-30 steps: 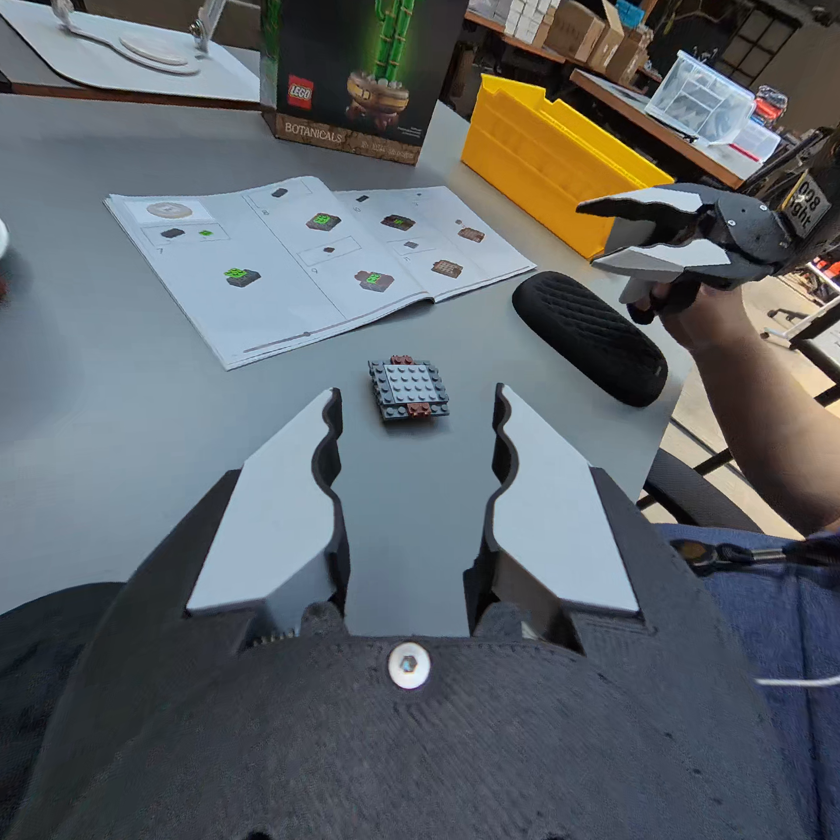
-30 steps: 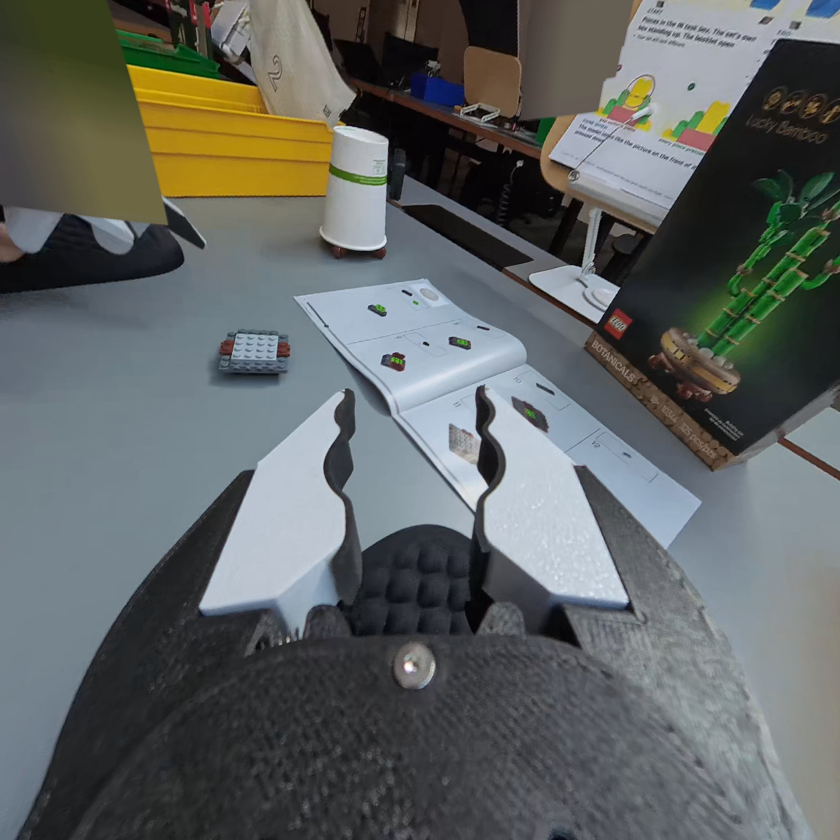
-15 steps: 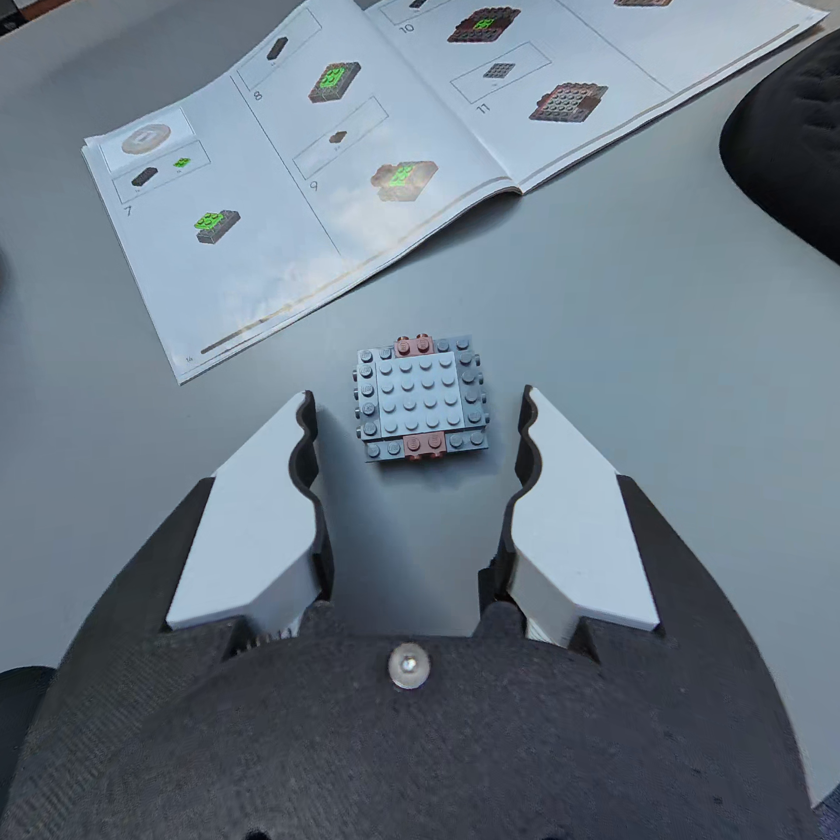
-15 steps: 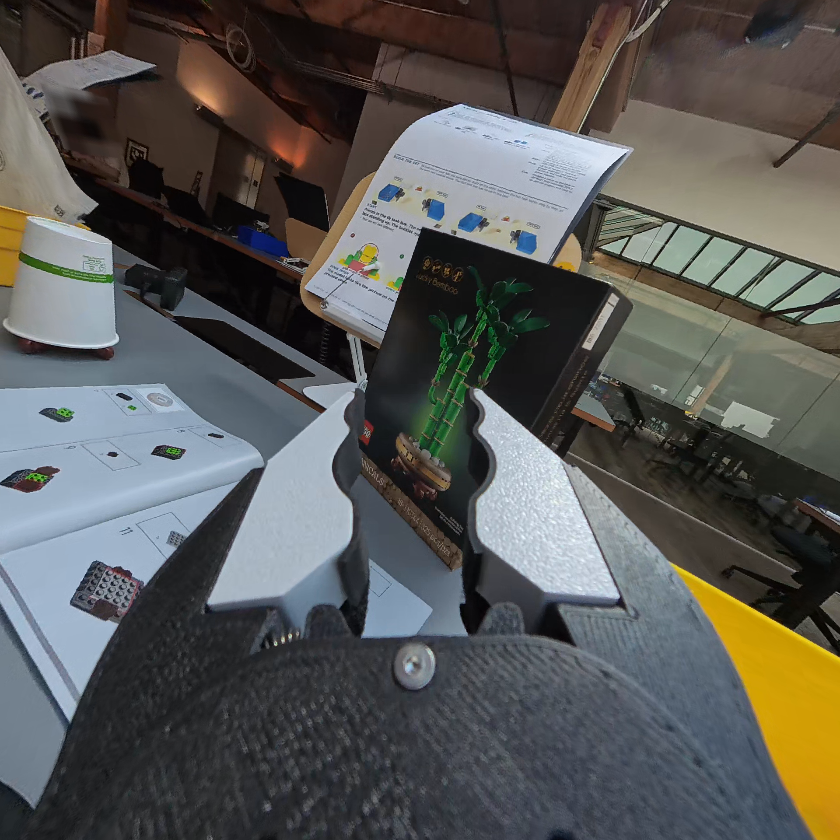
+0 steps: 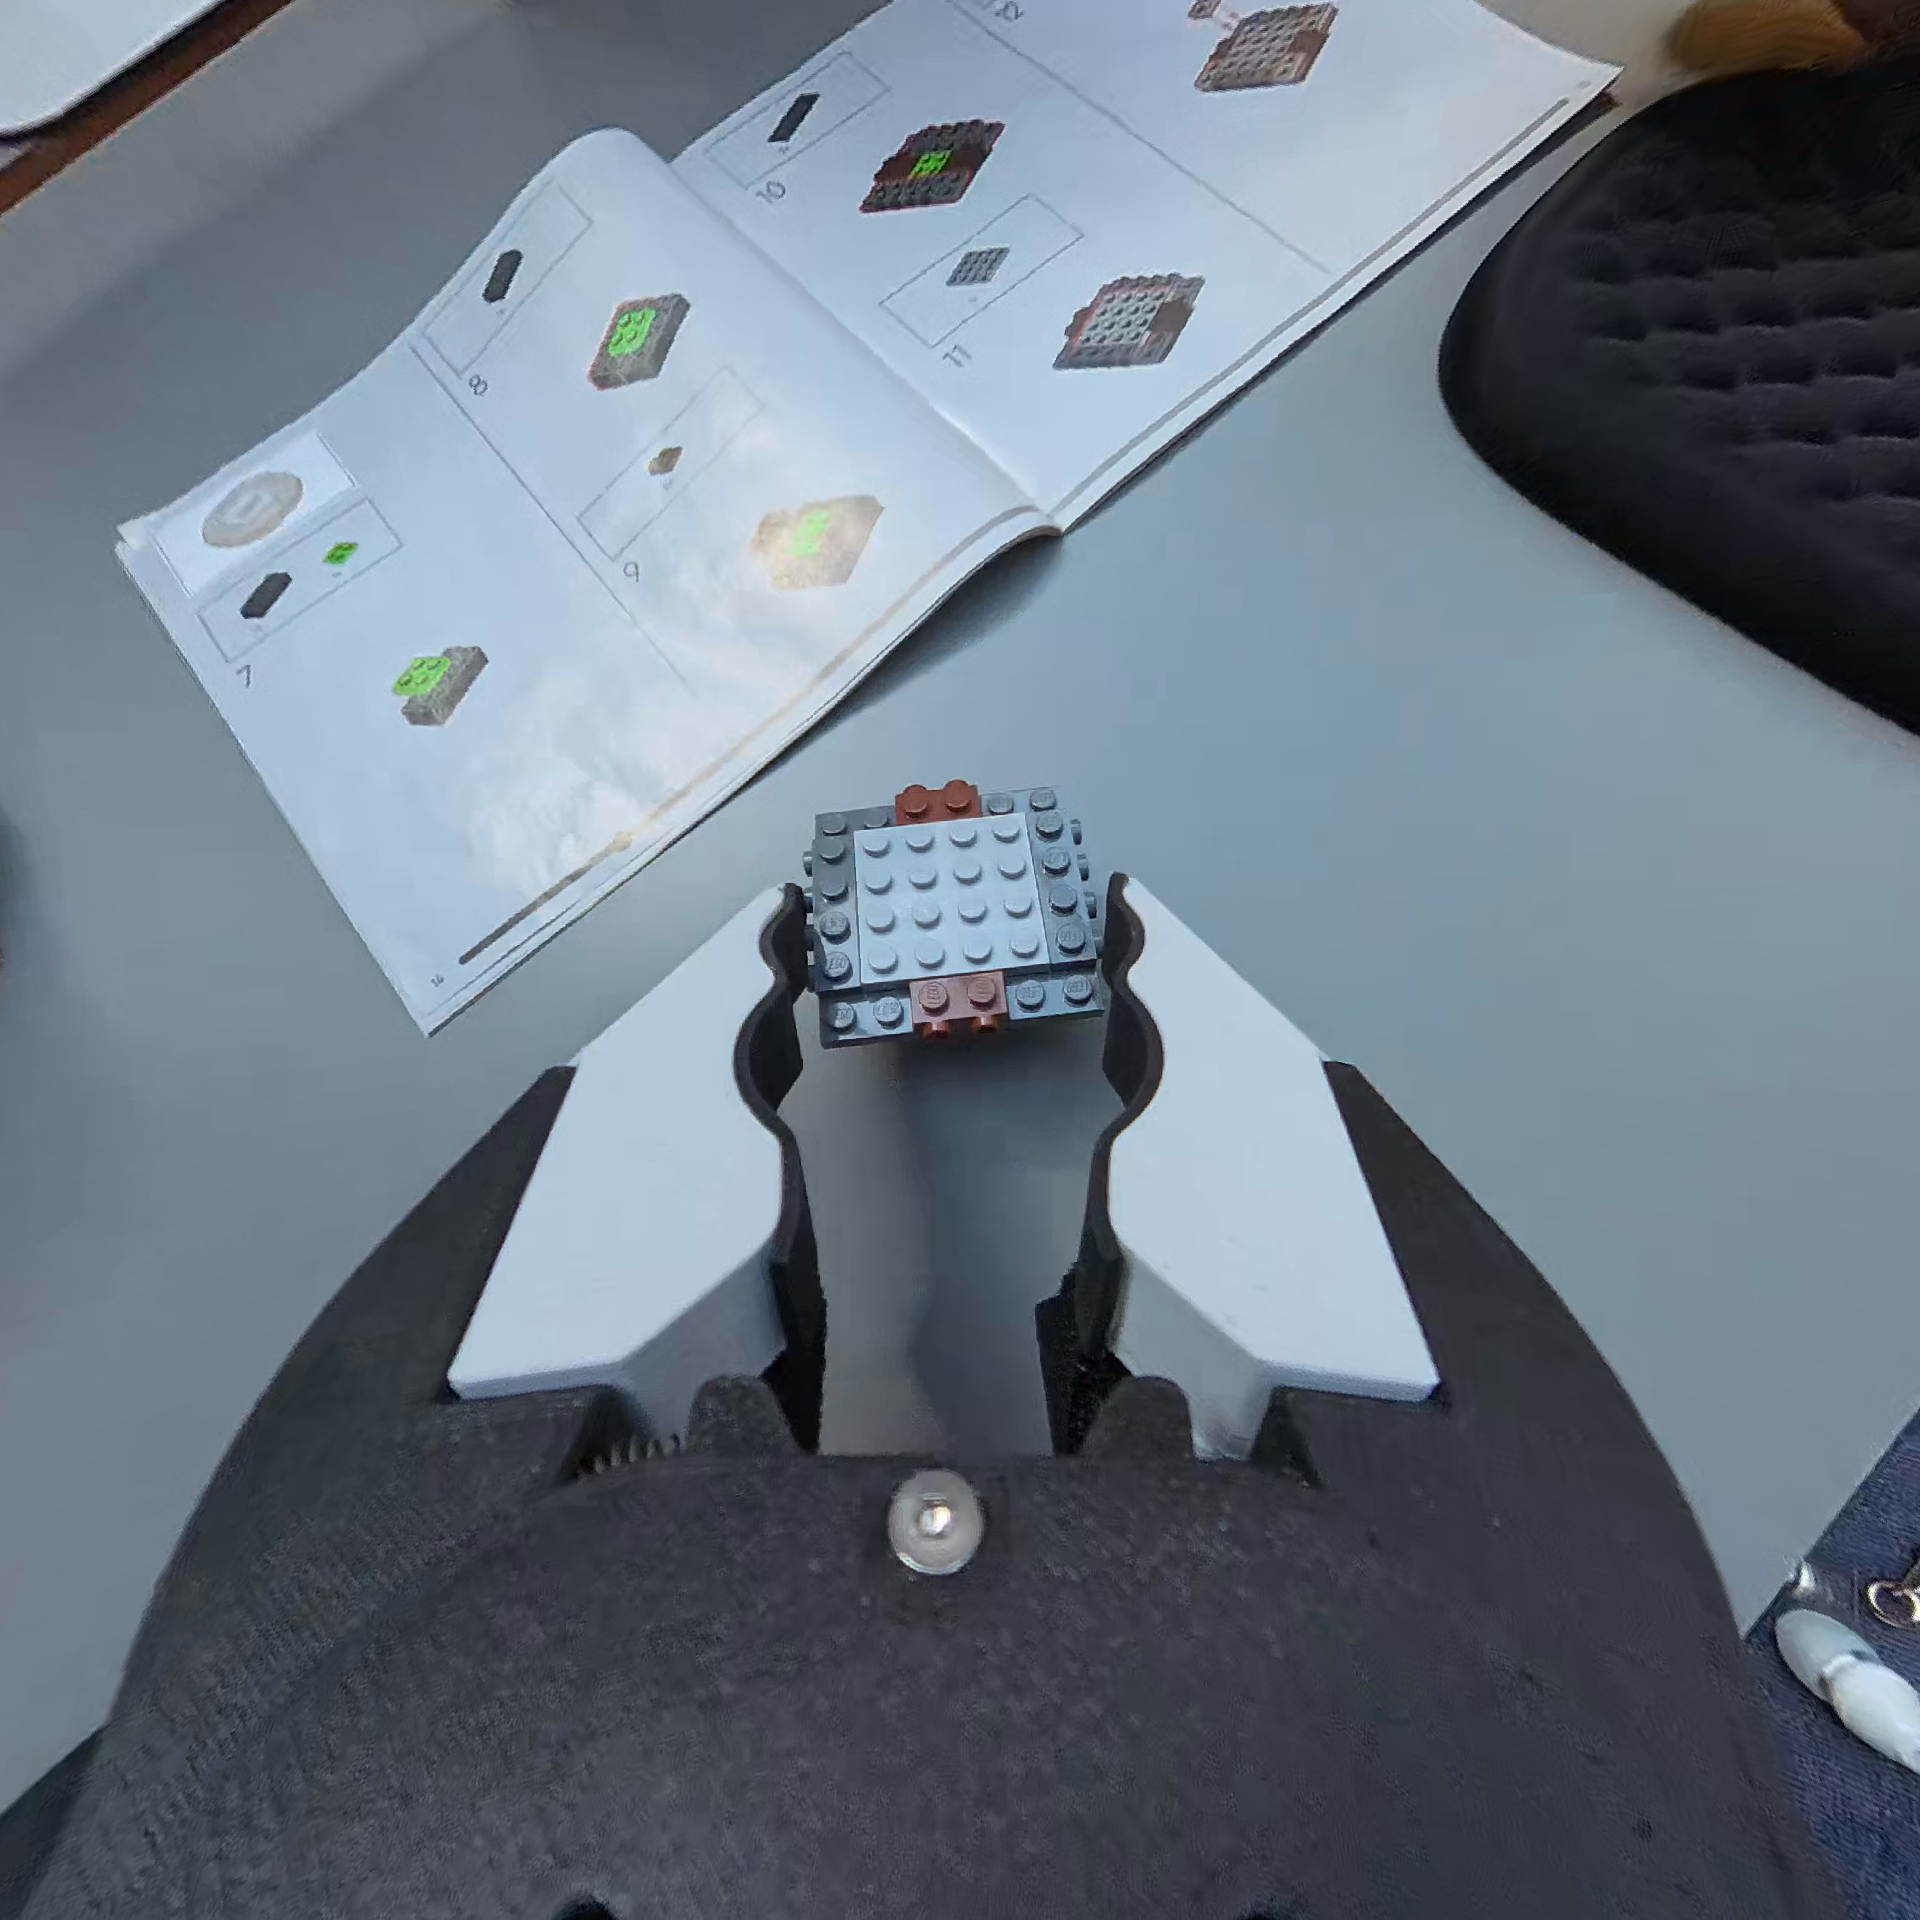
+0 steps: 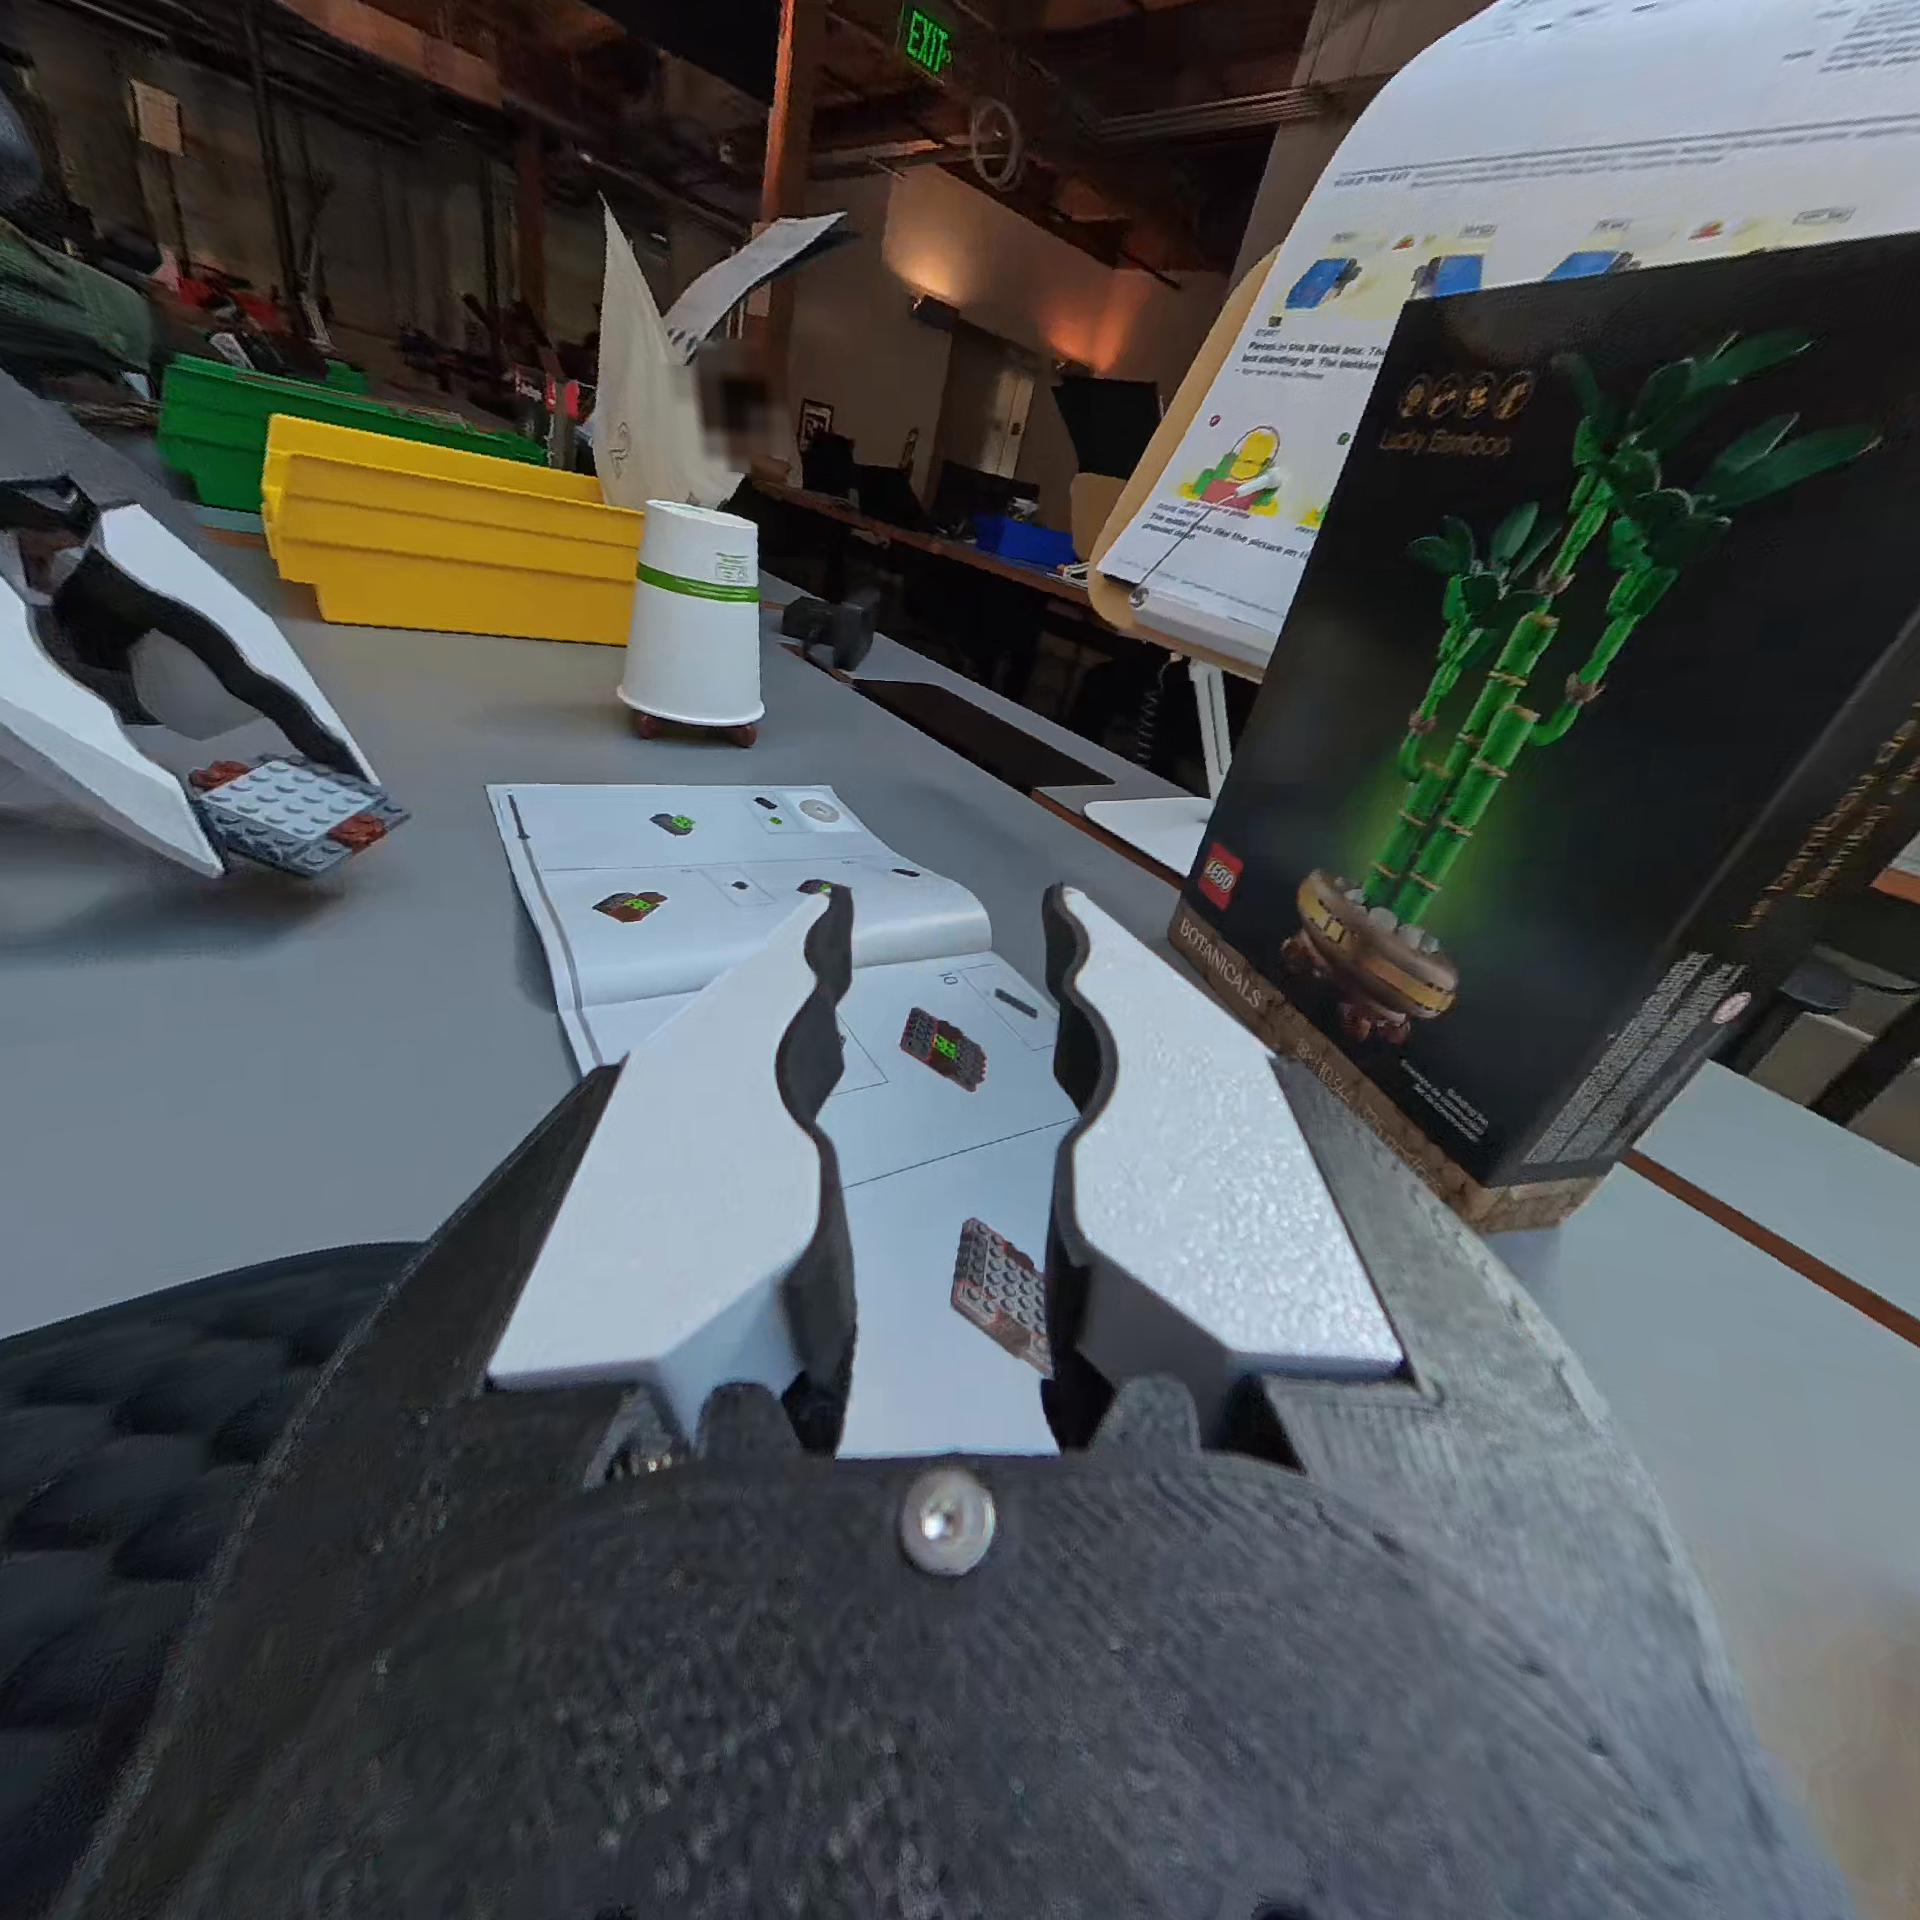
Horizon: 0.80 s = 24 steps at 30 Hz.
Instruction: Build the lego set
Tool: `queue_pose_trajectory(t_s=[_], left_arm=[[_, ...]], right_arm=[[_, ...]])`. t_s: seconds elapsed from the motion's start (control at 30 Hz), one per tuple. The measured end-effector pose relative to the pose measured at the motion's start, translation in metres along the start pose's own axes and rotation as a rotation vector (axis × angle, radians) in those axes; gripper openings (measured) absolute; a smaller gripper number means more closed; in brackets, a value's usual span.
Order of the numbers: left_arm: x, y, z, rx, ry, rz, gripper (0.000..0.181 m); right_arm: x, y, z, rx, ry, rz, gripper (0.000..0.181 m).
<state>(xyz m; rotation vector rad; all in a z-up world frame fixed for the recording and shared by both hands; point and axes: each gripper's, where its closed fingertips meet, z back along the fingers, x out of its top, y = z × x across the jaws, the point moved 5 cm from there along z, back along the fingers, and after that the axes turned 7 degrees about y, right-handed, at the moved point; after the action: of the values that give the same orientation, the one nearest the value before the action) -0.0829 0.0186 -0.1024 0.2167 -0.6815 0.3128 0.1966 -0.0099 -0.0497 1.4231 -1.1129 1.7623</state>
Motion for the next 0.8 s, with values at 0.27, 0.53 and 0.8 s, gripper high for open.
queue_pose_trajectory(t_s=[0.27,0.53,0.8], left_arm=[[0.044,-0.045,-0.006,-0.007,-0.002,-0.159,0.056],[0.073,-0.070,-0.036,-0.055,0.020,-0.220,0.056],[0.084,-0.076,-0.057,-0.106,0.064,-0.258,0.056]], right_arm=[[-0.011,-0.011,0.007,-0.061,0.035,-0.143,0.037],[-0.014,-0.009,0.022,-0.008,0.049,-0.188,0.032],[-0.020,-0.013,0.028,0.012,0.093,-0.263,0.035]])
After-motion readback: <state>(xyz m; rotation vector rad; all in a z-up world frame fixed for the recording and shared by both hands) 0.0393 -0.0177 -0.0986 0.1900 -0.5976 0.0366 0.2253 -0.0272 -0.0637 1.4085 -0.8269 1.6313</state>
